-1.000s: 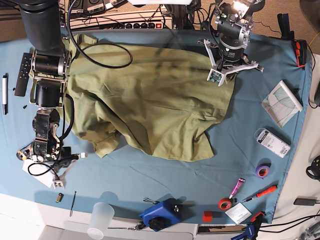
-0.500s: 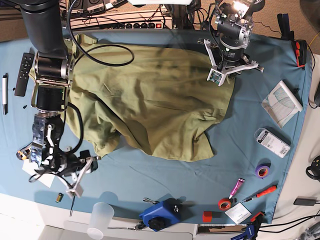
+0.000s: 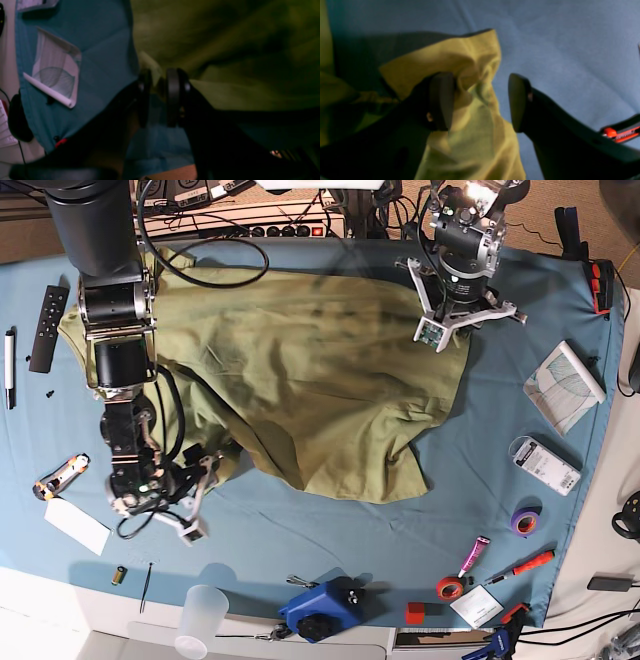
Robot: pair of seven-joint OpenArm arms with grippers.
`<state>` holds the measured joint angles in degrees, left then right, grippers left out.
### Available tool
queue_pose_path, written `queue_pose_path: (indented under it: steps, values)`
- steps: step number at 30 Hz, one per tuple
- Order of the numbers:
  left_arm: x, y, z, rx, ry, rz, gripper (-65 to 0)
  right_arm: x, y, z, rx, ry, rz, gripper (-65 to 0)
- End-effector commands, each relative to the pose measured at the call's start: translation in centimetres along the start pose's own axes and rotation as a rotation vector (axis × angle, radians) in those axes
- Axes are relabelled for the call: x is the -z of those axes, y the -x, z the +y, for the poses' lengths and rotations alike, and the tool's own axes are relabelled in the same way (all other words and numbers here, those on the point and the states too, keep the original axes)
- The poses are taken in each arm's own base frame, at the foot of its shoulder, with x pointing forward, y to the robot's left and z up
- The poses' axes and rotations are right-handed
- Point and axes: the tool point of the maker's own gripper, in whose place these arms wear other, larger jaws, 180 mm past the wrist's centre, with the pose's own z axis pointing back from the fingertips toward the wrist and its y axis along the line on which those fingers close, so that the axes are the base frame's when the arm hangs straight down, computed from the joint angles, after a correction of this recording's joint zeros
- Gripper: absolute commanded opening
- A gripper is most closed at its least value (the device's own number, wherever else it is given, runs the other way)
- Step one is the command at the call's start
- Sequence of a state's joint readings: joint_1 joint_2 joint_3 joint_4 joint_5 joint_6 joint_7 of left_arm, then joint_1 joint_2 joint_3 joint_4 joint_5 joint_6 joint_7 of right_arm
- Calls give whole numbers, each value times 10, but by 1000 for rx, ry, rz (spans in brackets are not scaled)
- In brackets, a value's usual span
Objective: Layout the t-shirt on the table in an organized manner, then fold the t-shirt properly
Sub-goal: 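Pull the hem corner with the right gripper to straighten the shirt side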
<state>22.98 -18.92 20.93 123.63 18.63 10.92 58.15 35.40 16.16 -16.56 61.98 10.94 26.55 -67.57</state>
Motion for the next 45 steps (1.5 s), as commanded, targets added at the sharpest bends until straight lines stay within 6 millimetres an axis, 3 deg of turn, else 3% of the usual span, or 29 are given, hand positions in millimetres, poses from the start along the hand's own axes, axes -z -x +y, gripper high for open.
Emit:
queue_pose_path:
  steps: [1,6,14,19,21,23,26,31,41,45]
  values:
    - [-3,-9,5,-3,-17,-40,-518,-12,-21,-12,1,38,-53,-311]
    - [-3,-9,5,-2,-17,-40,-518,-4,-11,-15,-7,107,-6,-311]
    - [-3,-9,5,-3,-18,-41,-518,30,27,-16,-7,112,62,-311]
    - [-3,-10,5,-3,-18,-41,-518,38,49,-13,-7,112,120,-327]
    - [-3,-10,5,-2,-18,-41,-518,38,50,-14,0,119,130,-447]
    - [-3,-10,5,-3,-18,-41,-518,36,52,-21,31,157,137,-627]
    - [-3,-9,5,-3,-18,-41,-518,32,54,-36,4,238,158,-650]
    - [-3,-9,5,-2,-18,-41,-518,19,38,-54,-12,292,113,-650]
    - [-3,-9,5,-3,-18,-41,-518,-44,-33,-75,-29,380,-173,-650]
    - [-3,-9,5,-3,-18,-40,-518,-54,-39,-92,25,407,-240,-650]
